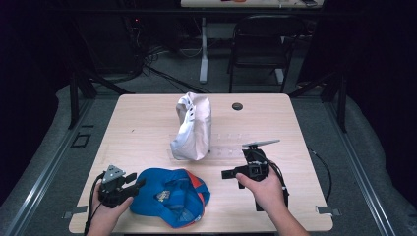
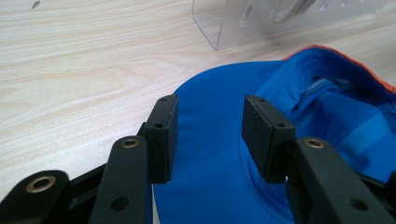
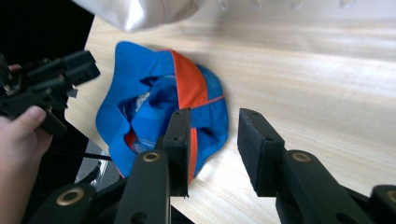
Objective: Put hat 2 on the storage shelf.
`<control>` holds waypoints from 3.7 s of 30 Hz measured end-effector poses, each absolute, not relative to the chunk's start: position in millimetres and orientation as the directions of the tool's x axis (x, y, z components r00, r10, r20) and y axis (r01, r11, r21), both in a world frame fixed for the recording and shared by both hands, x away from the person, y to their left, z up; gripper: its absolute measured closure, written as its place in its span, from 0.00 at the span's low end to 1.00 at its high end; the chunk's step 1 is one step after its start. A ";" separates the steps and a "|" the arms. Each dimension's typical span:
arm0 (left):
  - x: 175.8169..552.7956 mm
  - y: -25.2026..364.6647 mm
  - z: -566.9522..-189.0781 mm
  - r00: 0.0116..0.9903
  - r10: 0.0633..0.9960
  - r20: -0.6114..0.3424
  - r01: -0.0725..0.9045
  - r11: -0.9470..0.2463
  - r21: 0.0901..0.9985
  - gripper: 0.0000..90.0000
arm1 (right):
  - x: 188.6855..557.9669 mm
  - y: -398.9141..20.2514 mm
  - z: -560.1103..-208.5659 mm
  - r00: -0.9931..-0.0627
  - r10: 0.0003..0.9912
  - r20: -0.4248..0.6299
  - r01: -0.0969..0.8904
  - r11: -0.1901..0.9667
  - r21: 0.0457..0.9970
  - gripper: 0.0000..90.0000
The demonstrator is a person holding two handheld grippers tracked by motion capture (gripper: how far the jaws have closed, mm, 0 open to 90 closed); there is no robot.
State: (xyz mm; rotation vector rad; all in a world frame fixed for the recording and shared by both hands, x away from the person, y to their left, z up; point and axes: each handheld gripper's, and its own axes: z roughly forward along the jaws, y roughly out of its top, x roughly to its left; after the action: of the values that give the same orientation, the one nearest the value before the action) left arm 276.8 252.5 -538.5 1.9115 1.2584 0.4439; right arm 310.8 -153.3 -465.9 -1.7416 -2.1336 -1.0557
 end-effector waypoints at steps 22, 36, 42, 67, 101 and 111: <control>281.1 252.3 -546.7 0.451 0.887 -0.100 0.619 -0.230 0.751 0.61 | 288.1 -132.3 -533.3 -0.329 0.739 0.588 0.921 0.112 0.374 0.64; 281.4 253.4 -546.4 0.442 0.891 -0.105 0.624 -0.221 0.750 0.61 | 286.6 -105.5 -544.8 -0.374 0.726 0.577 0.915 0.187 0.357 0.64; 281.4 253.5 -546.3 0.444 0.891 -0.101 0.625 -0.227 0.747 0.62 | 286.6 -97.9 -551.7 -0.372 0.720 0.586 0.919 0.199 0.339 0.63; 281.3 252.9 -546.7 0.445 0.891 -0.095 0.622 -0.231 0.748 0.62 | 289.7 -87.5 -552.6 -0.340 0.640 0.689 0.939 0.186 0.291 0.79; 281.8 252.3 -547.3 0.448 0.889 -0.095 0.627 -0.237 0.742 0.62 | 300.3 -133.7 -532.2 -0.183 0.647 0.740 0.977 0.038 0.209 0.86; 281.8 251.2 -547.4 0.450 0.888 -0.098 0.627 -0.236 0.742 0.64 | 300.1 -168.7 -510.0 -0.160 0.704 0.692 0.977 0.014 0.212 0.87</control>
State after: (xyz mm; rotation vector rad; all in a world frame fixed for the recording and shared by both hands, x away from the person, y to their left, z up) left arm 281.8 251.2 -547.4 1.9649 1.2670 0.4502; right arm 300.1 -168.7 -510.0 -1.7188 -1.9067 -0.9422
